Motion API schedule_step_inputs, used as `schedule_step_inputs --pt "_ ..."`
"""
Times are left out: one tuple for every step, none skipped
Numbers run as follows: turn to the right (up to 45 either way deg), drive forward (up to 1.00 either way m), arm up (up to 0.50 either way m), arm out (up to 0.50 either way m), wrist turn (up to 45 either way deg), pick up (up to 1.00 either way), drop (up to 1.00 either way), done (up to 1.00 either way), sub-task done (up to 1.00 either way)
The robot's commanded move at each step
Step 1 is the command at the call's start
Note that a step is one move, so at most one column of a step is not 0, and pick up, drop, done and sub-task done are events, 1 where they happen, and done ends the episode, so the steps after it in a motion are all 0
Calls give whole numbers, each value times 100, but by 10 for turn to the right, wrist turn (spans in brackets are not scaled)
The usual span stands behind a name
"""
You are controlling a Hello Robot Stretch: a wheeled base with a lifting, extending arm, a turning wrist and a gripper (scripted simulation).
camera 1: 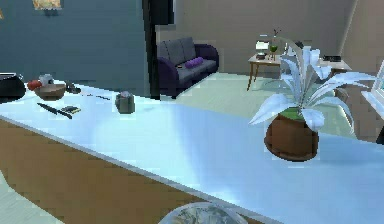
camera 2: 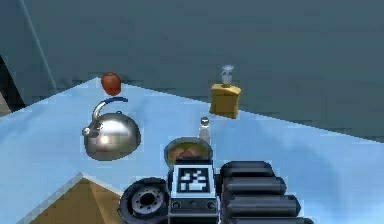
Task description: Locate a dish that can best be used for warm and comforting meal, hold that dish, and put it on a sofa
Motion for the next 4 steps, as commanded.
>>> schedule_step_inputs --pt "-450 0 0 0 0 0 0 0 0" --pt "-120 0 0 0 0 0 0 0 0" --pt "0 100 0 0 0 0 0 0 0" --pt "-30 0 0 0 0 0 0 0 0"
